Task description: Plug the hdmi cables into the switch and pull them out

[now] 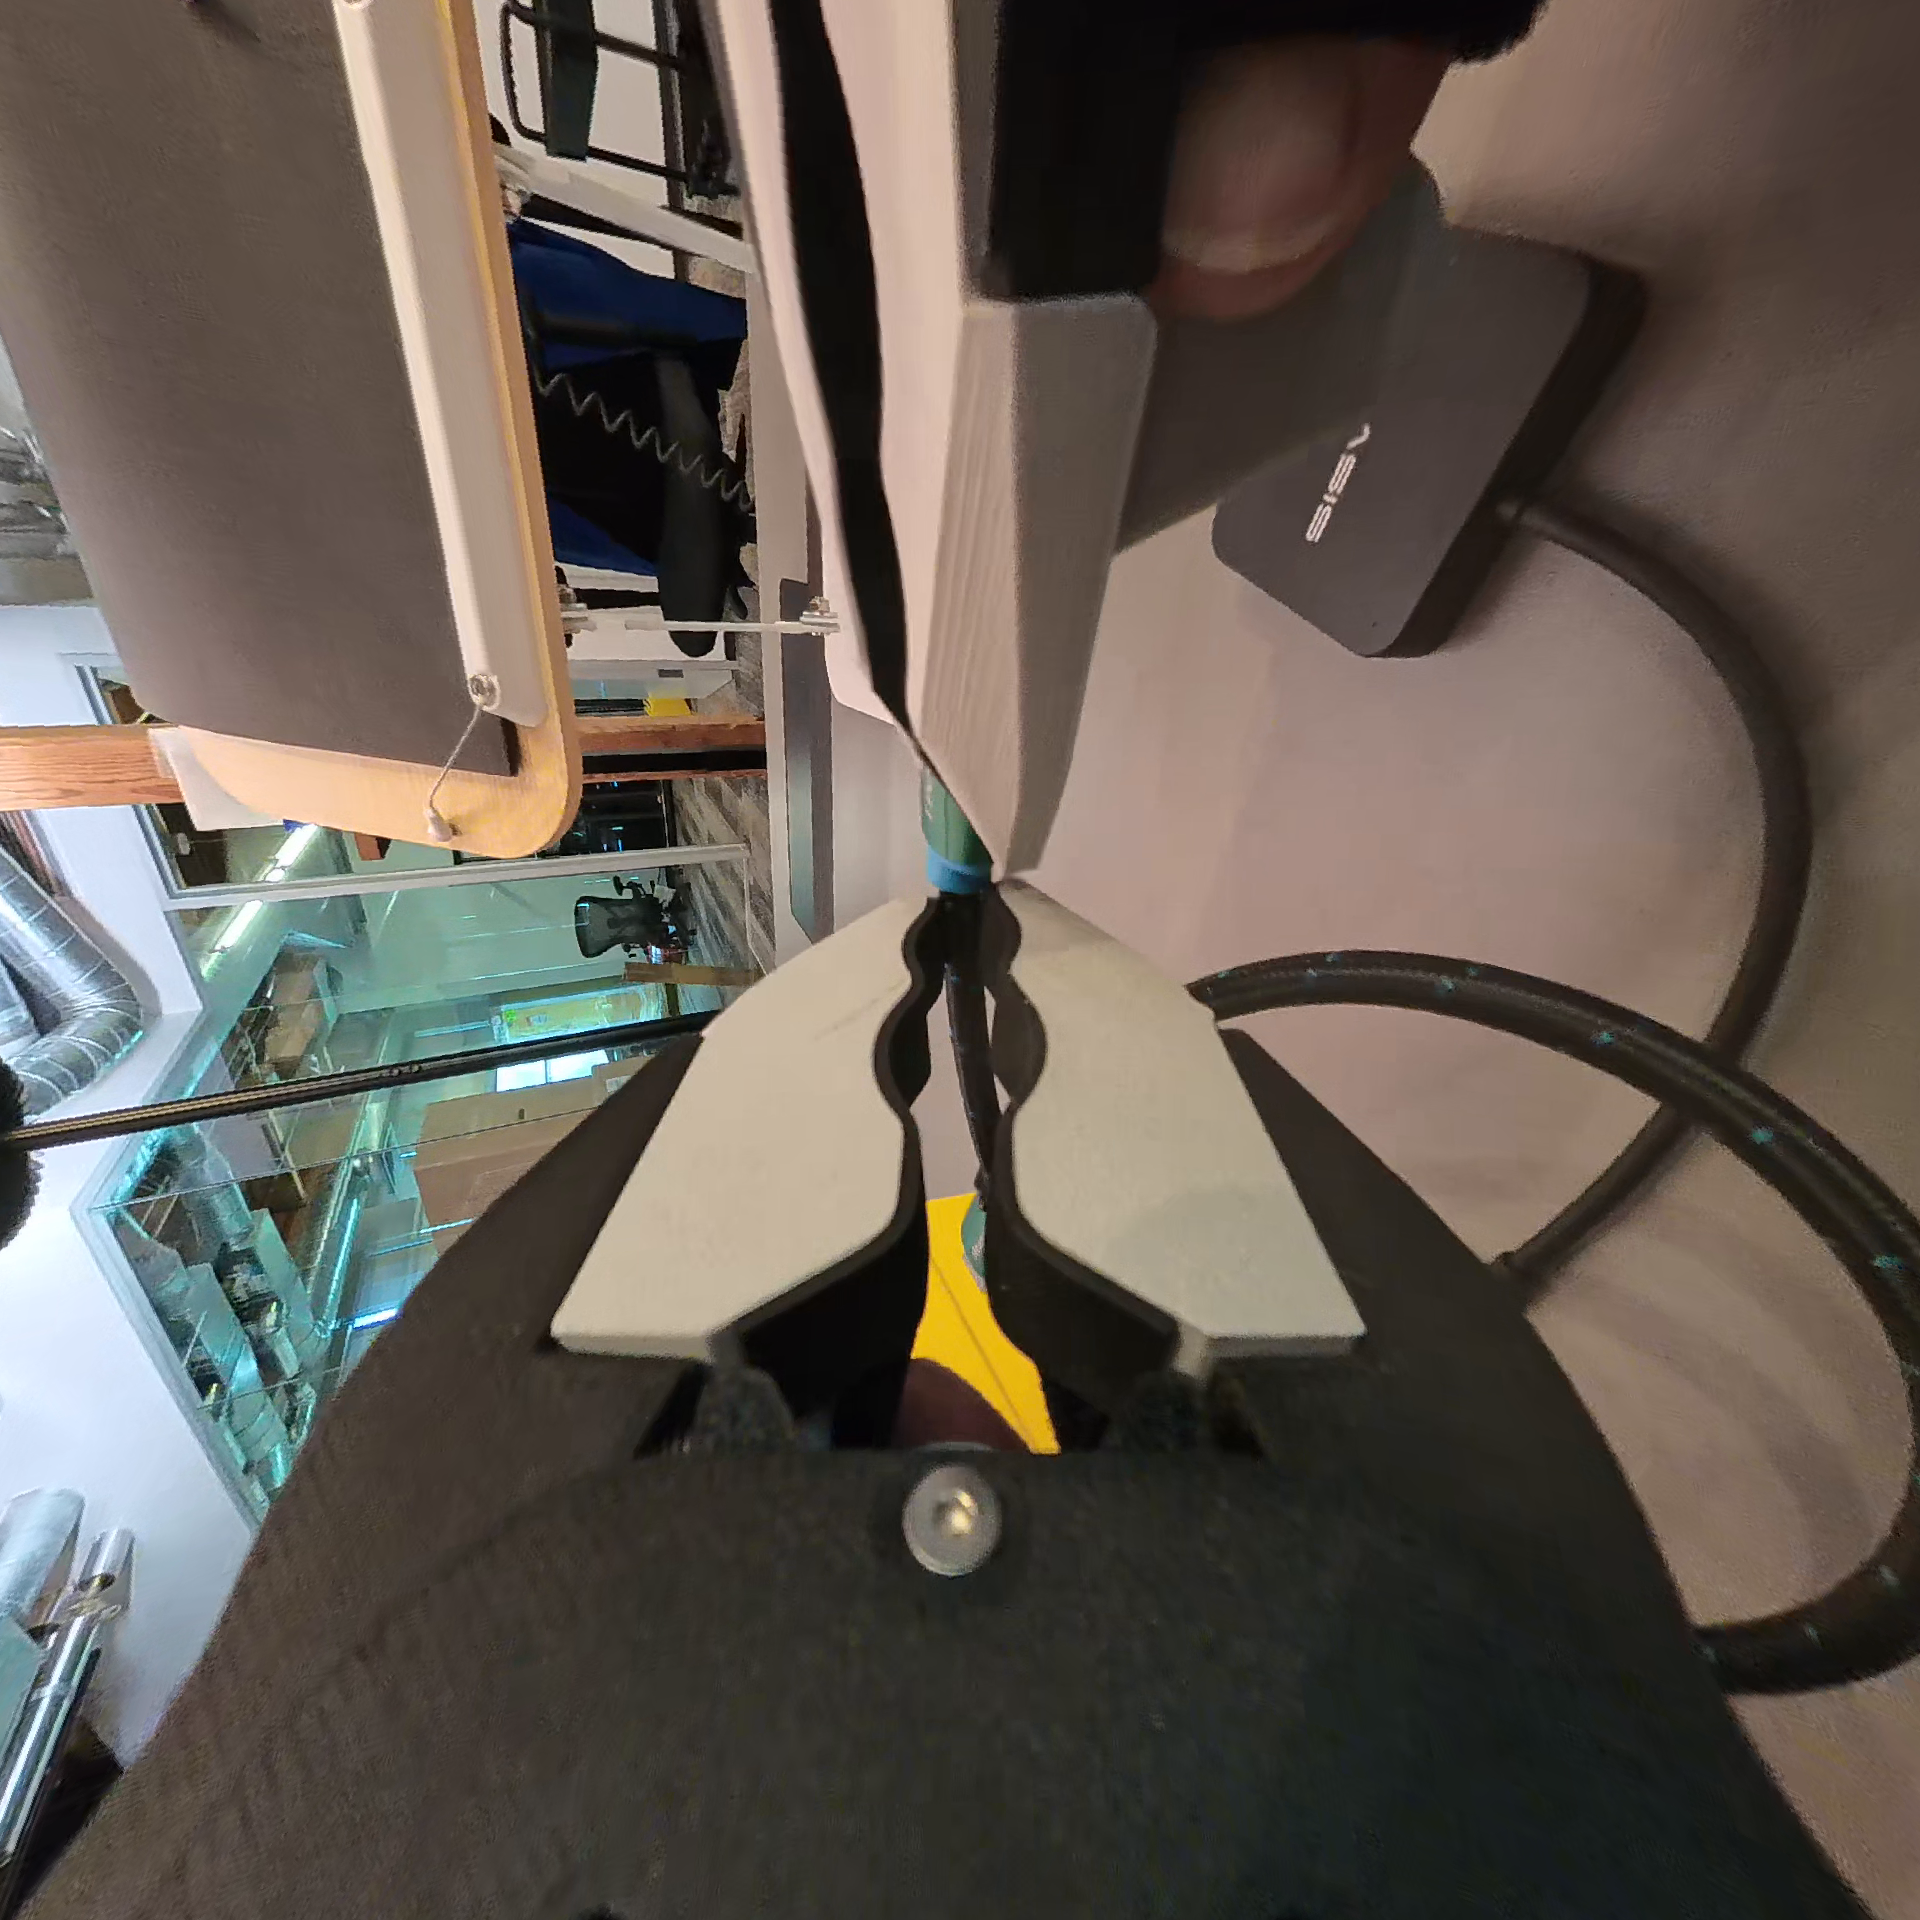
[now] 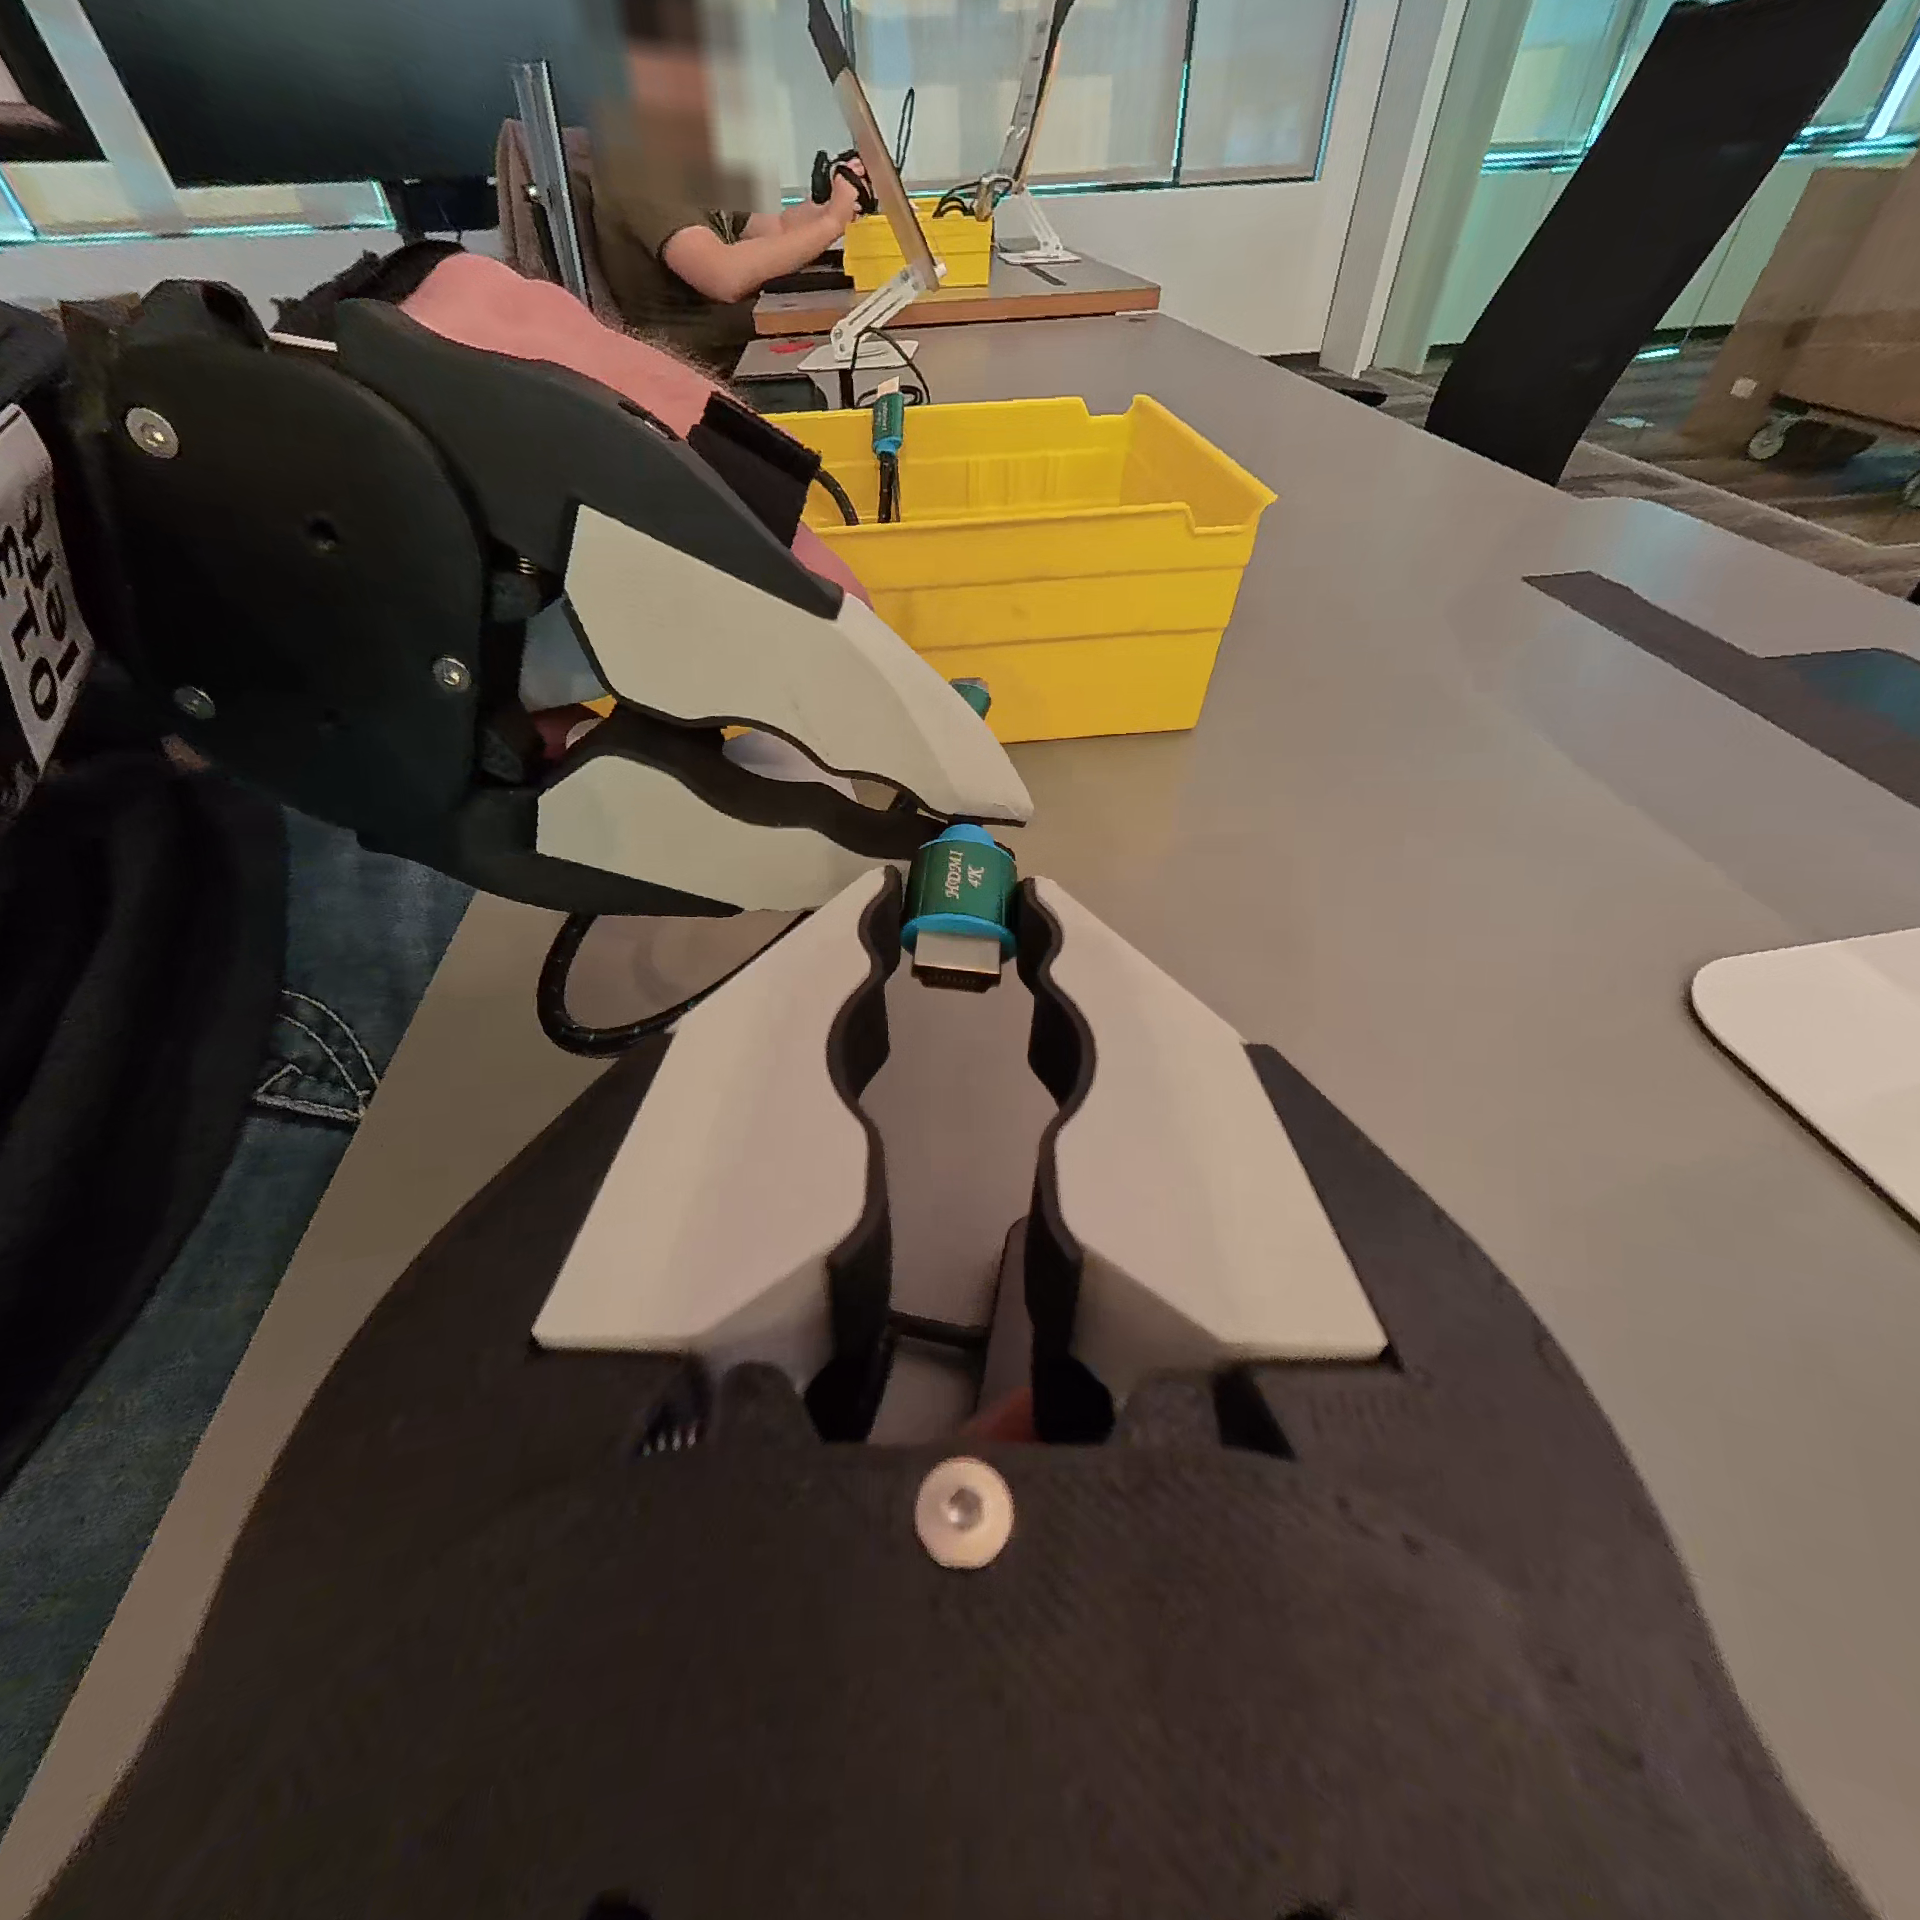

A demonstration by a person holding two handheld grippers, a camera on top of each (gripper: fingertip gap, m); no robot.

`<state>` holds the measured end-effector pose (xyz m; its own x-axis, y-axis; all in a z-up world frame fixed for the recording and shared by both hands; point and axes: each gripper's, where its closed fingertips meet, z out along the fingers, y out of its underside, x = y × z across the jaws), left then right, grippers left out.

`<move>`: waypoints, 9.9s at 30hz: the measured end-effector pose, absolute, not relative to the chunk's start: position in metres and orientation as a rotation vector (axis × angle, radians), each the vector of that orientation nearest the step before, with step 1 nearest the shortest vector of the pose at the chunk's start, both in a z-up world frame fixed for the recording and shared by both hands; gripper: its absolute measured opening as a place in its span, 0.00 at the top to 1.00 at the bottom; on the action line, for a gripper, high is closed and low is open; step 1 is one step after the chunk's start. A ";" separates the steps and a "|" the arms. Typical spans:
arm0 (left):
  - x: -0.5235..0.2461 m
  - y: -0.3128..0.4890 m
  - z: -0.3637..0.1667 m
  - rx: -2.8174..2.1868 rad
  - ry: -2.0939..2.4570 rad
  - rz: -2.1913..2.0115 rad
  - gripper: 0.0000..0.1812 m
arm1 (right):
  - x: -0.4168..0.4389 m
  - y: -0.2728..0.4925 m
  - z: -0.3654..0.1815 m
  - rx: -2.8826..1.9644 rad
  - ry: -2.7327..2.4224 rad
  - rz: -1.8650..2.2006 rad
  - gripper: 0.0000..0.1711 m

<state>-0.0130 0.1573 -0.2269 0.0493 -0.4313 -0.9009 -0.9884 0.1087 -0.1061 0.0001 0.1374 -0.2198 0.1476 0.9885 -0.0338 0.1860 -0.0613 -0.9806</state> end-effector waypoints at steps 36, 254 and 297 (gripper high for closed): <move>-0.063 0.166 -0.127 -1.690 0.680 -0.843 0.83 | 0.046 0.133 -0.138 -1.063 -0.936 1.305 0.89; 0.011 0.116 -0.190 -1.588 1.052 -0.924 0.89 | 0.038 -0.054 -0.303 -1.591 -1.908 0.689 0.79; -0.032 0.114 -0.102 -1.423 0.985 -0.763 0.89 | 0.033 0.054 -0.292 -1.454 -2.089 0.377 1.00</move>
